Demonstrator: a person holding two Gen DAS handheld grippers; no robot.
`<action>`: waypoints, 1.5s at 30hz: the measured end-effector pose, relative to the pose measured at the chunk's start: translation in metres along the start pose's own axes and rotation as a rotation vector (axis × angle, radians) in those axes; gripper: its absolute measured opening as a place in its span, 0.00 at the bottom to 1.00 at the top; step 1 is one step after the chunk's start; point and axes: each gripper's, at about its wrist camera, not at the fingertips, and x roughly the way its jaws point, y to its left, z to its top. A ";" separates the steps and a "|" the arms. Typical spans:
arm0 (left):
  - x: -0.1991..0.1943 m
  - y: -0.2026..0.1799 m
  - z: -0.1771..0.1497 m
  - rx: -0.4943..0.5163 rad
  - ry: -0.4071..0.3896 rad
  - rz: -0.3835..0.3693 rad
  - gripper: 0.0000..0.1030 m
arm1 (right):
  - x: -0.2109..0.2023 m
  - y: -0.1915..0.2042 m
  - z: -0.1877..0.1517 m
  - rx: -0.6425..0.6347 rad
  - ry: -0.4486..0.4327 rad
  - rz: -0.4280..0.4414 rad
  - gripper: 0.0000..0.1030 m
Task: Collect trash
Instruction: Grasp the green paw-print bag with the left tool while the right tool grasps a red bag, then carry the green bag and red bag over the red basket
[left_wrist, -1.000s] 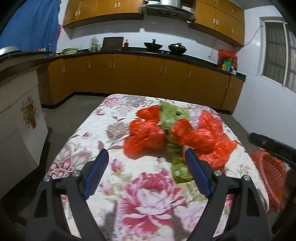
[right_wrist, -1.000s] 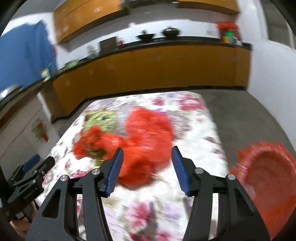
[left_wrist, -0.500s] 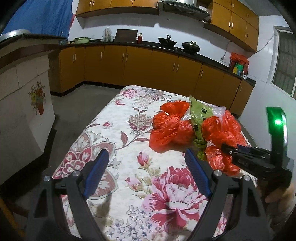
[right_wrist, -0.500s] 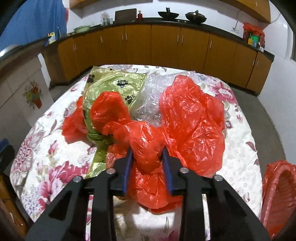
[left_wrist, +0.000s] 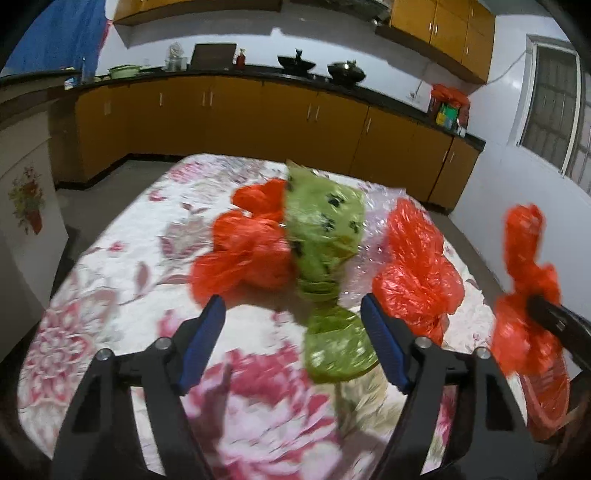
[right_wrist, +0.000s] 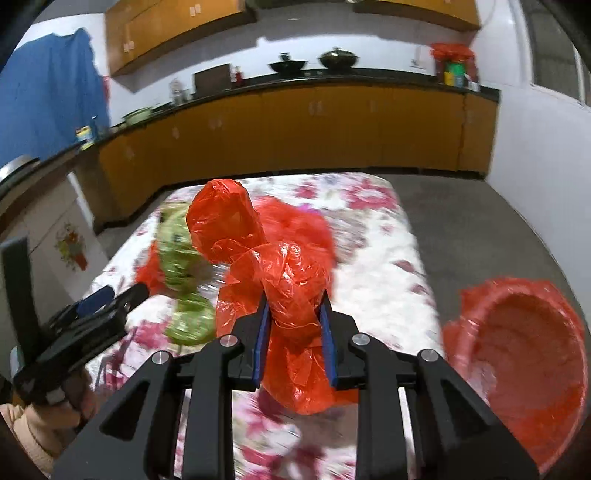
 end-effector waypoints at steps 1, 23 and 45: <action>0.006 -0.003 0.001 -0.001 0.011 -0.003 0.69 | -0.001 -0.008 -0.002 0.015 0.005 -0.011 0.24; 0.009 -0.019 0.007 0.075 0.062 -0.087 0.16 | -0.027 -0.058 -0.017 0.126 -0.043 -0.050 0.24; -0.055 -0.143 -0.006 0.294 0.031 -0.367 0.16 | -0.106 -0.144 -0.036 0.290 -0.157 -0.266 0.24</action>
